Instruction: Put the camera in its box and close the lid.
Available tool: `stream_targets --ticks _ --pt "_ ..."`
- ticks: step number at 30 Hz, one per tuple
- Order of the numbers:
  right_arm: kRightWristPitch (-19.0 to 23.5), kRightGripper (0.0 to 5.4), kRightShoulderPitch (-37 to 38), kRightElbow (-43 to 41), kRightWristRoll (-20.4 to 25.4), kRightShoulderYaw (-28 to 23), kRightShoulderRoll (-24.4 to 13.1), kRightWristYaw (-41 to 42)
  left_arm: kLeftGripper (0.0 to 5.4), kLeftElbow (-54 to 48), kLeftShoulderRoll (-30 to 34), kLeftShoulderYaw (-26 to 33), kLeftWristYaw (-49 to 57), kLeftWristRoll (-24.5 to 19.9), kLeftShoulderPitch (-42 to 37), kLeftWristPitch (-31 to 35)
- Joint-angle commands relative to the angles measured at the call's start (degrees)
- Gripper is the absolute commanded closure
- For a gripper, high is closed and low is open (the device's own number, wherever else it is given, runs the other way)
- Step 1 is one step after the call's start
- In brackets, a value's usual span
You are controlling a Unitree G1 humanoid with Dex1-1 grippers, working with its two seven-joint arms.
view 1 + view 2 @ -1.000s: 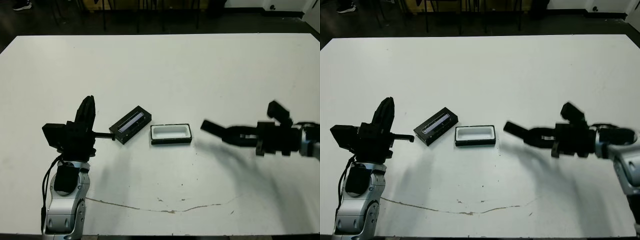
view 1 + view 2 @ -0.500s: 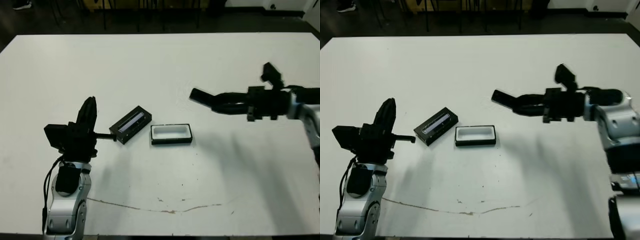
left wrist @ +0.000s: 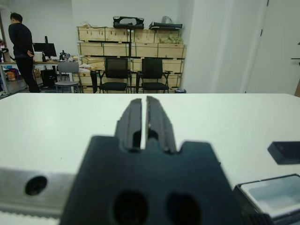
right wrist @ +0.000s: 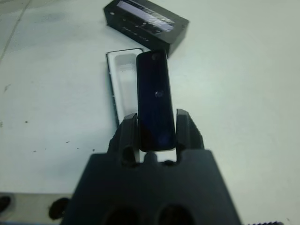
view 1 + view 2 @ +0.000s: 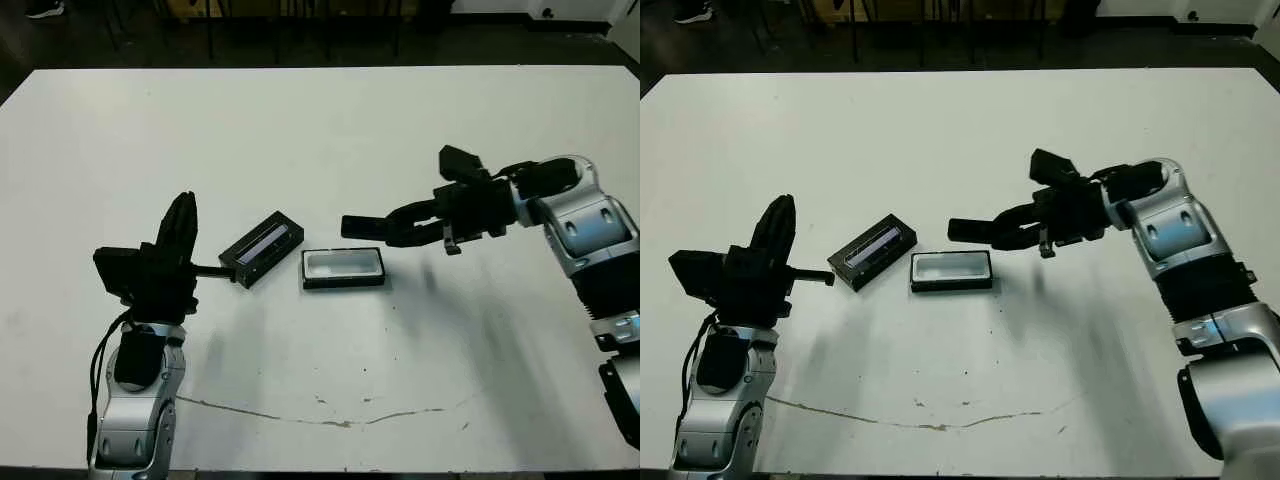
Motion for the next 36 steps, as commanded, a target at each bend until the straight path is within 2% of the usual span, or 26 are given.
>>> stream_targets --ticks 1,8,16,23,30,36 --pt "-0.9 4.82 -1.2 1.0 -1.1 1.2 0.6 1.6 5.40 0.9 0.2 0.3 0.1 -0.2 0.9 0.1" --pt "-5.1 4.82 -2.6 3.5 -2.7 2.2 1.5 3.2 5.40 0.8 0.1 0.3 0.1 -0.4 1.1 0.3" --pt "-3.2 4.82 -5.5 6.2 -4.9 4.2 3.6 5.0 5.40 0.9 -0.1 0.0 0.1 -0.2 1.2 0.2" --pt "-6.2 4.82 -7.0 8.1 -7.0 5.4 5.7 5.3 5.40 0.6 0.0 -0.2 0.1 0.2 1.4 0.3" --pt "-4.5 4.82 -7.1 8.7 -8.0 6.0 6.7 5.5 5.40 0.5 -0.1 -0.2 0.1 0.1 1.6 0.2" --pt "-5.4 4.82 -6.7 7.8 -9.1 6.3 6.6 5.5 5.40 0.7 -0.1 -0.1 -0.1 -0.3 1.6 0.1"
